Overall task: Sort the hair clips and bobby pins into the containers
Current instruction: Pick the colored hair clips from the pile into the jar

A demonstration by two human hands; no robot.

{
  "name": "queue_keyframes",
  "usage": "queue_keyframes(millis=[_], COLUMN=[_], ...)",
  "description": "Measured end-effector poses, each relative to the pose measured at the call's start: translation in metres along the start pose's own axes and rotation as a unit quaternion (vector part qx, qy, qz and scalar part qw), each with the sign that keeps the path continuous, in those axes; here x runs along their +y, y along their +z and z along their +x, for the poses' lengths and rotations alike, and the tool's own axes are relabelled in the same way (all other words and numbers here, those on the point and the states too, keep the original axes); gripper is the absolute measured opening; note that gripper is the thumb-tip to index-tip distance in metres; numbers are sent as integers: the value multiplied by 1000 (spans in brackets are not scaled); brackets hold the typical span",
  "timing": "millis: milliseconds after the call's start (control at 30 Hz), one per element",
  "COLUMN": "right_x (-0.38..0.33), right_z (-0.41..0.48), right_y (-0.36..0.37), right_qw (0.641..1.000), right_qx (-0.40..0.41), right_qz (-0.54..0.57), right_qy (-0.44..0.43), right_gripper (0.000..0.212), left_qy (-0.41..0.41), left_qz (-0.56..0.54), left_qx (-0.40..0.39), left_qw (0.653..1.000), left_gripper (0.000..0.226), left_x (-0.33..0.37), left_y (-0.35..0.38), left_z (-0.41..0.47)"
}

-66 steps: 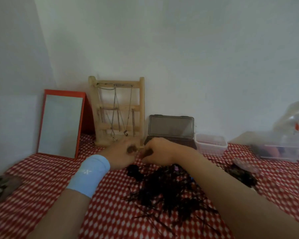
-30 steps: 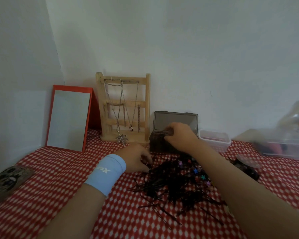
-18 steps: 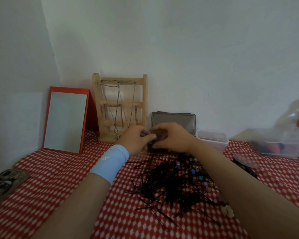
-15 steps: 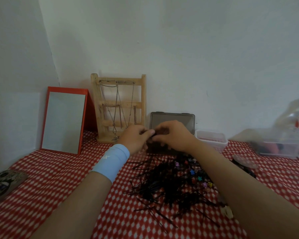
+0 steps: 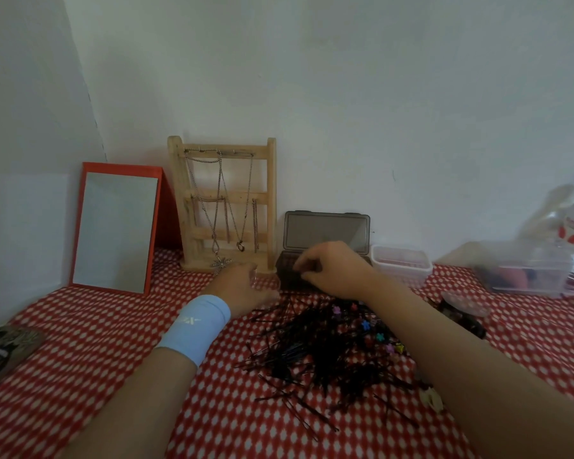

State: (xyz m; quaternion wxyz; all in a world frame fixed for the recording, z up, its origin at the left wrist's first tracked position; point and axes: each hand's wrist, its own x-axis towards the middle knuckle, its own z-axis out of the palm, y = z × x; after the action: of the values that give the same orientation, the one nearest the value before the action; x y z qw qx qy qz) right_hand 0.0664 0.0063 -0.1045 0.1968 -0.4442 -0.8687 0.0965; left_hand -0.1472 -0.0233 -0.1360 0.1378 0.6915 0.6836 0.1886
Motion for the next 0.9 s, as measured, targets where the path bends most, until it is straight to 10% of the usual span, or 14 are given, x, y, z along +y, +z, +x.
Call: queue_keyframes(millis=[333, 500, 900], right_x=[-26, -49, -13], right_z=[-19, -39, -47], right_y=[2, 8, -44], right_qw=[982, 950, 972], right_qx=[-164, -301, -183], right_qz=[85, 69, 133], right_qy=[-43, -53, 54], right_gripper=[5, 32, 23], left_qy=[35, 30, 114], left_qz=[-3, 13, -6], left_qx=[9, -16, -47], left_qw=[999, 999, 992], left_gripper=[58, 63, 74], left_x=[16, 18, 51], left_y=[-17, -11, 3], left_z=[-19, -21, -20])
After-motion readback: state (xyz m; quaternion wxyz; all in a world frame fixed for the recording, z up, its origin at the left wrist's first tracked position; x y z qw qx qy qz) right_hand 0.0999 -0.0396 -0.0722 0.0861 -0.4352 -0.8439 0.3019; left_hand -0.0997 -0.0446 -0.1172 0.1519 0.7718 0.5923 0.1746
